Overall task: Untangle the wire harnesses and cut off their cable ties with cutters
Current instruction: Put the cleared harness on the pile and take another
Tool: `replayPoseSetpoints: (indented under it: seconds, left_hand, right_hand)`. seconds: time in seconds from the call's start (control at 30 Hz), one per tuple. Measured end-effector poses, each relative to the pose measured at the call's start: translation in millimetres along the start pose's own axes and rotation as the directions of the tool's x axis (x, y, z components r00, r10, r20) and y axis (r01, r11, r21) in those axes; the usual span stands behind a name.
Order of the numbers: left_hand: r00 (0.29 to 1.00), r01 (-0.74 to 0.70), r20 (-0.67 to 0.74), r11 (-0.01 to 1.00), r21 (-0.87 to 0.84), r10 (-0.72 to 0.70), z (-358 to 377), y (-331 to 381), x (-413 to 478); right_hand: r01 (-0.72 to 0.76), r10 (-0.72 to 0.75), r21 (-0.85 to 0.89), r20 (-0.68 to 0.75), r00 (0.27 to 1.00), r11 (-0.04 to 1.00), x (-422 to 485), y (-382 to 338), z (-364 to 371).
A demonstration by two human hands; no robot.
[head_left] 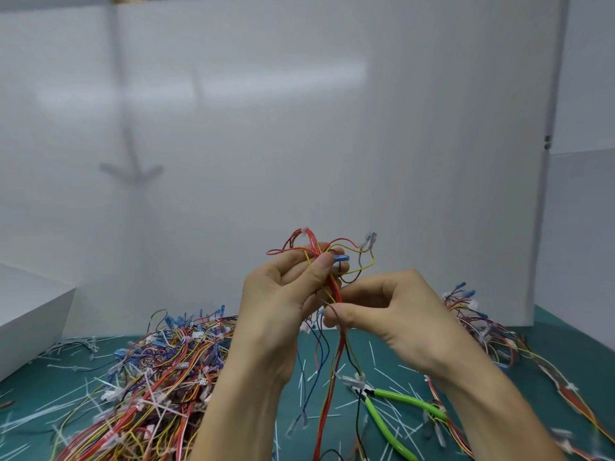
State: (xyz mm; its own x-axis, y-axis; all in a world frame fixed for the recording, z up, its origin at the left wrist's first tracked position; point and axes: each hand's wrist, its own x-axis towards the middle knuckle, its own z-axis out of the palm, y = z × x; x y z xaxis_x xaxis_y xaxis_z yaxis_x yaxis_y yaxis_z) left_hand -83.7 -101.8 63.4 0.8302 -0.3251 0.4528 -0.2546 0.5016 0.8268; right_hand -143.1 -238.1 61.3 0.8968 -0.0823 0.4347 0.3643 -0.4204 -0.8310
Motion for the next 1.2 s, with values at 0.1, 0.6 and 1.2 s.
replayPoseSetpoints:
  seconds: [0.1,0.6,1.2]
  left_hand:
    - [1.000,-0.031,0.003,1.000,-0.006,0.031,2.1,0.0,0.0]
    - [0.846,0.026,0.382,0.745,0.667,-0.372,-28.0,2.0,-2.3]
    - [0.875,0.025,0.374,0.800,0.599,-0.308,-1.6,-14.2,-2.9]
  right_hand:
    - [0.032,-0.027,0.085,-0.061,0.998,0.996,-1.7,-2.8,2.1]
    - [0.101,0.092,0.441,-0.395,0.914,0.892,-1.3,-4.0,-11.4]
    - [0.117,0.155,0.577,-0.400,0.903,0.808,2.3,-1.8,-5.7]
